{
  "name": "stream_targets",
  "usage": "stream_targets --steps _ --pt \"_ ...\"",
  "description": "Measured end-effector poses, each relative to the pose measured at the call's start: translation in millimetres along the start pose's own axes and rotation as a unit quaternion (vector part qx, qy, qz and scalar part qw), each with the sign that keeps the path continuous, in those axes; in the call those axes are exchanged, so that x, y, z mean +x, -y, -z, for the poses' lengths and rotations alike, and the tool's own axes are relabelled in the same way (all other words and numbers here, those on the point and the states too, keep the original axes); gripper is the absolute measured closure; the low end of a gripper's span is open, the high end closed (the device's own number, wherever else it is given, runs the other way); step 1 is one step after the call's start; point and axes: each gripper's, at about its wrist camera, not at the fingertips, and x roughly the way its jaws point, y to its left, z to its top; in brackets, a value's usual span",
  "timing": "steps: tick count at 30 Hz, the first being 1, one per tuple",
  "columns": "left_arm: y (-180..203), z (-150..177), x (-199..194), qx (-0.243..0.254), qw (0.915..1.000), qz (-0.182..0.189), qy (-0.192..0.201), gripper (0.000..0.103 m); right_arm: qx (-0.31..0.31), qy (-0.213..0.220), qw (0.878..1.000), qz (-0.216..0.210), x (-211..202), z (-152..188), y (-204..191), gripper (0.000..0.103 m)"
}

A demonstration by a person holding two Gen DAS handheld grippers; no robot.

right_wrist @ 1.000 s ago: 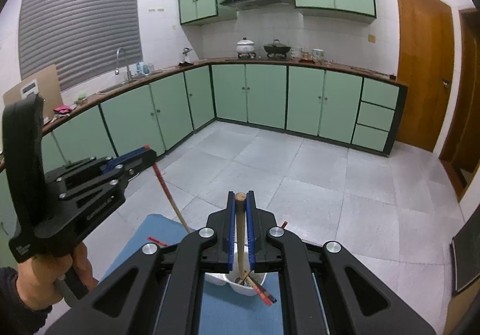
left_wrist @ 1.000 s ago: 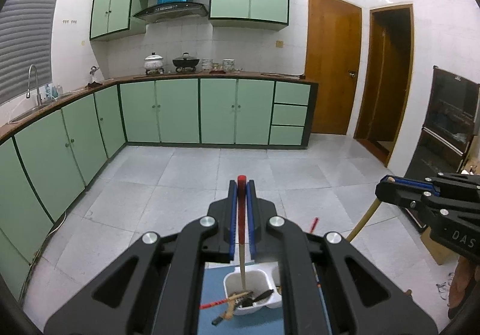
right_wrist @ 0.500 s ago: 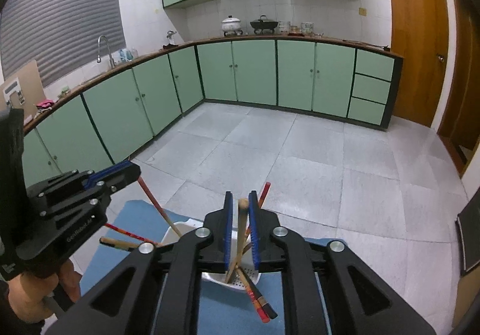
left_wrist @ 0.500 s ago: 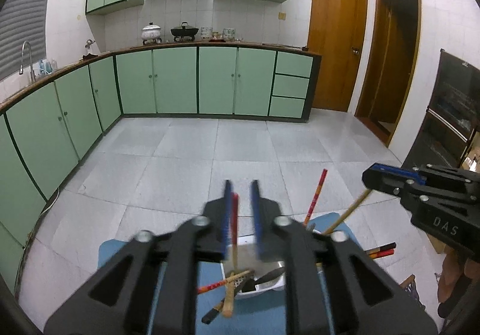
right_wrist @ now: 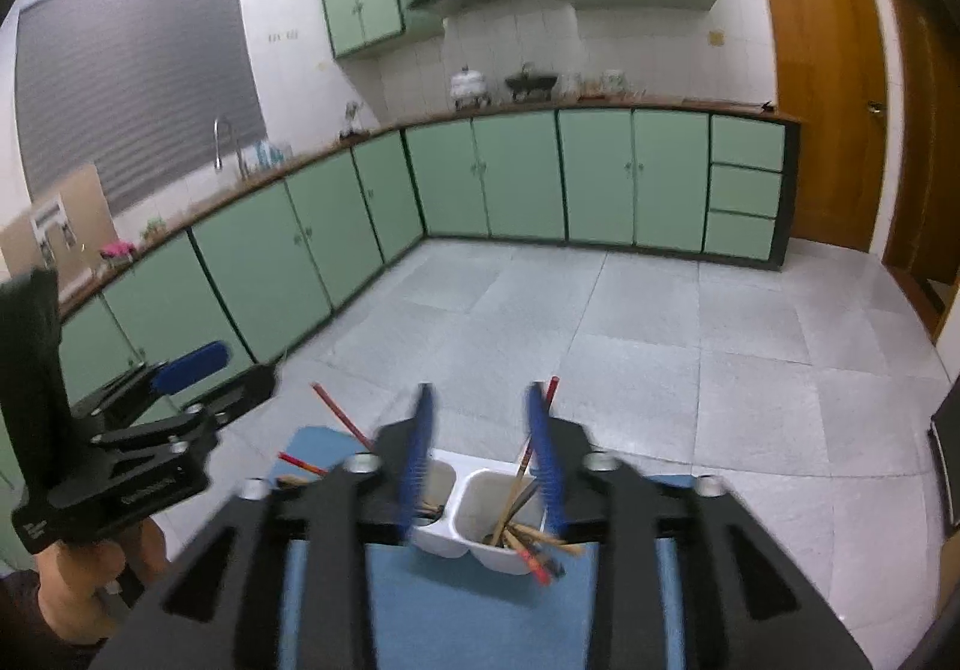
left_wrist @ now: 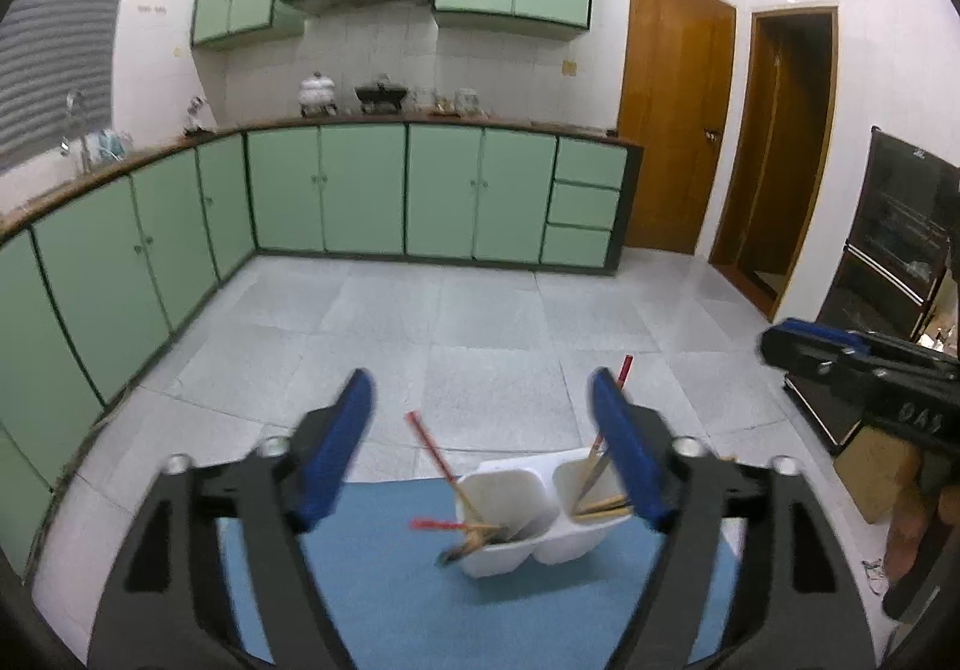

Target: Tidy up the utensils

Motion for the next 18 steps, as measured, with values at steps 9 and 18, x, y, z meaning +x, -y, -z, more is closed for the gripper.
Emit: stream_targets --steps 9,18 --pt "-21.4 44.4 -155.2 0.003 0.9950 -0.087 0.050 0.005 -0.020 0.113 0.992 0.059 -149.6 73.4 -26.1 0.006" --pt "-8.6 138.3 -280.3 -0.015 0.9918 -0.126 0.014 0.005 -0.001 0.110 0.988 0.104 -277.4 193.9 -74.3 0.006"
